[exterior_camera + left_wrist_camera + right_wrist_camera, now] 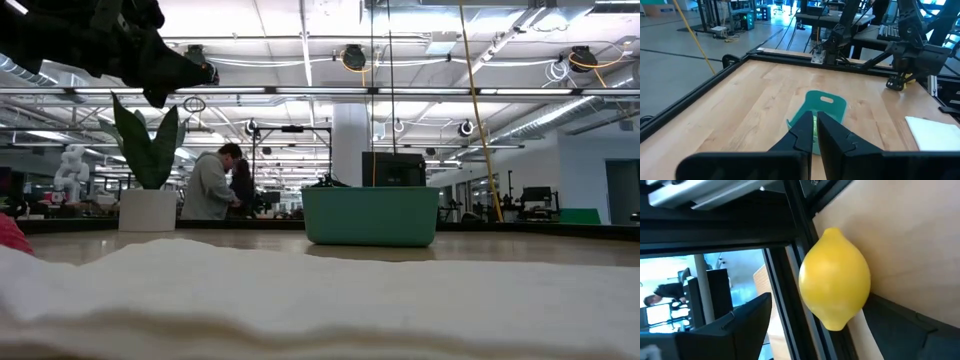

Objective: Pick and placing Produce into tupperware
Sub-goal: Put the lemon into the bin

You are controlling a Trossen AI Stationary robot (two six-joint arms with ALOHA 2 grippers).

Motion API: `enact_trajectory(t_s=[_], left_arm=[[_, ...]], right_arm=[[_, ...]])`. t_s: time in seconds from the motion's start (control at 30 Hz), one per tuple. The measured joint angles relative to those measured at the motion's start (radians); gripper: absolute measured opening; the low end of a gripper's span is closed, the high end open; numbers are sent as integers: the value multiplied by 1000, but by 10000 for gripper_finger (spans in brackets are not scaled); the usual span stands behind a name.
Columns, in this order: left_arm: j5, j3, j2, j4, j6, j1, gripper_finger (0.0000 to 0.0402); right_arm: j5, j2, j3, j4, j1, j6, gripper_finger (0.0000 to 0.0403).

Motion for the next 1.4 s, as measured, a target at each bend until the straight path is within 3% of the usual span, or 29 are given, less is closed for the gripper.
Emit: enact_trajectory(t_s=[0.3,0.73,0.87,0.97,1.07,1.17,1.4], left_arm=[[-1,0,0,0,-2,0,26],[-2,0,0,-1,1,0,26],[-5,0,0,-1,3,0,26],[-5,0,0,-1,5,0,26],[-5,0,2,-2,5,1,26],[-5,0,7,-2,6,1,26],[-5,0,7,-2,5,1,26]], right_arm=[[-1,-2,22,55,-3,7,267],[-38,-2,31,182,-10,-2,265],[-38,-2,31,177,-34,70,265],[81,2,37,232,-47,191,265],[96,0,35,324,-62,275,265],[109,2,34,424,-64,310,265],[116,2,34,429,-51,322,265]])
